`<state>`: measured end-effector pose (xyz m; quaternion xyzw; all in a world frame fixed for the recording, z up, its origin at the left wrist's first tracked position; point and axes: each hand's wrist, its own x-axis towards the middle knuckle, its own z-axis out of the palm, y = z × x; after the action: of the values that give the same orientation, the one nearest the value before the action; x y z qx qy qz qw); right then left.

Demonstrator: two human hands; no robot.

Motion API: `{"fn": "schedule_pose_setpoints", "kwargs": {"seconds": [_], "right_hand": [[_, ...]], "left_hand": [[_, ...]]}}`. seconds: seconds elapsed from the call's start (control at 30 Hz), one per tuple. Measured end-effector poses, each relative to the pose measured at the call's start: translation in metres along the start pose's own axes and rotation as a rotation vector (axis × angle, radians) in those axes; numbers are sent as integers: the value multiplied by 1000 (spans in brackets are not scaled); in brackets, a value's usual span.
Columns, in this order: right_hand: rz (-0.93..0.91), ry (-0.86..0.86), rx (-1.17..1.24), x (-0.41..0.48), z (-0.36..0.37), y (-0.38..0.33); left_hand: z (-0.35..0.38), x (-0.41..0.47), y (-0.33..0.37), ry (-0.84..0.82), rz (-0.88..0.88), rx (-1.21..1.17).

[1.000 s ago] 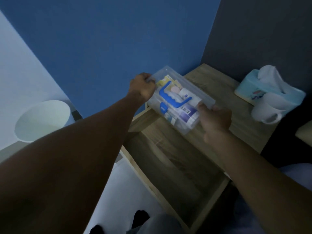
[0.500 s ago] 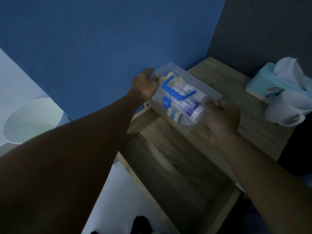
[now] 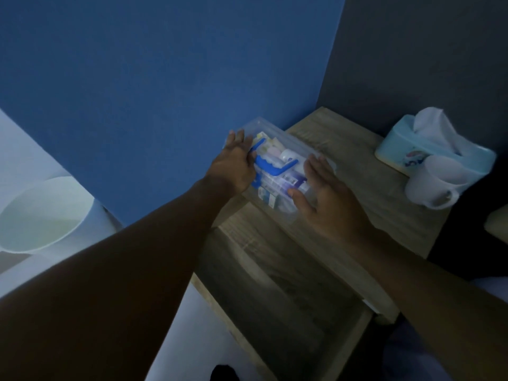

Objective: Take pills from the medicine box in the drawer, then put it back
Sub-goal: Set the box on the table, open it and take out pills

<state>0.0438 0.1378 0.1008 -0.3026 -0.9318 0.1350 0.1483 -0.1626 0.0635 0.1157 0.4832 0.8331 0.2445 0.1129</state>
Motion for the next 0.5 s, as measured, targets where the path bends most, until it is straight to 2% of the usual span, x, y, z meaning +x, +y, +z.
{"fn": "schedule_pose_setpoints", "kwargs": {"seconds": [0.3,0.4,0.43,0.5], "right_hand": [[27,-49,-85,9,-10,-4],[55,-71,-80,9,-14,-10],[63,-82,-79,9,-15,-11],[74,-100,-76,10,-18,-14]], "left_hand": [[-13,1,0,-121,11,62],[-18,0,-1,-162,-12,-32],[-17,-3,-3,-129,-16,-112],[-8,-19,-8,87,-5,-297]]}}
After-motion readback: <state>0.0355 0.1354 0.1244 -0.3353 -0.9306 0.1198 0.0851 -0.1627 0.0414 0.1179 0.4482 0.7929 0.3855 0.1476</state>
